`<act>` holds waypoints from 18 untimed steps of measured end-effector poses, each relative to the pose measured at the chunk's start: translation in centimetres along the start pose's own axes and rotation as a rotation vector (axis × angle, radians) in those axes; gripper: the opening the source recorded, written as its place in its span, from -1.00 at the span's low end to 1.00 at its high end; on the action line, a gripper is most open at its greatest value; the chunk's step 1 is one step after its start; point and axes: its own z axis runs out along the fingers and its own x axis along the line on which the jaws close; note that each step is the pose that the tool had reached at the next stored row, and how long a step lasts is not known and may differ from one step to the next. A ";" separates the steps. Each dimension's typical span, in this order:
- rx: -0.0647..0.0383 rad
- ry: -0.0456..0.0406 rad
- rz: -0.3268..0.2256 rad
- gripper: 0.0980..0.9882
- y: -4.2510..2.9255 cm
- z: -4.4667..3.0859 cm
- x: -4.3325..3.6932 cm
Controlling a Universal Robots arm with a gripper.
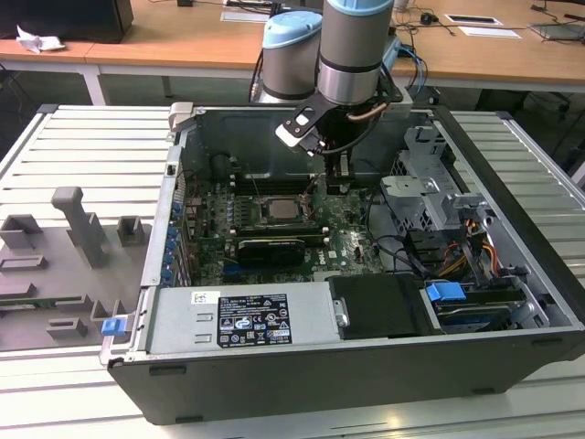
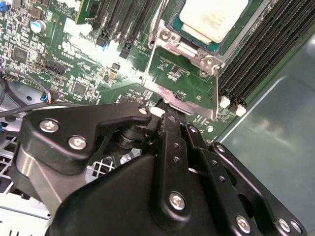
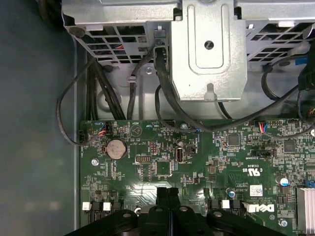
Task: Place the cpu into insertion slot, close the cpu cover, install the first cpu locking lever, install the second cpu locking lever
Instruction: 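Close the cpu cover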
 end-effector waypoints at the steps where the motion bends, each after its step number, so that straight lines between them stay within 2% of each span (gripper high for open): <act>1: 0.000 0.0000 0.000 -0.98 -0.48 -0.02 -0.01; 2: 0.000 0.0000 0.000 -0.98 -1.27 -0.07 -0.02; 18: 0.000 0.0000 0.000 -0.98 -2.81 -0.14 -0.04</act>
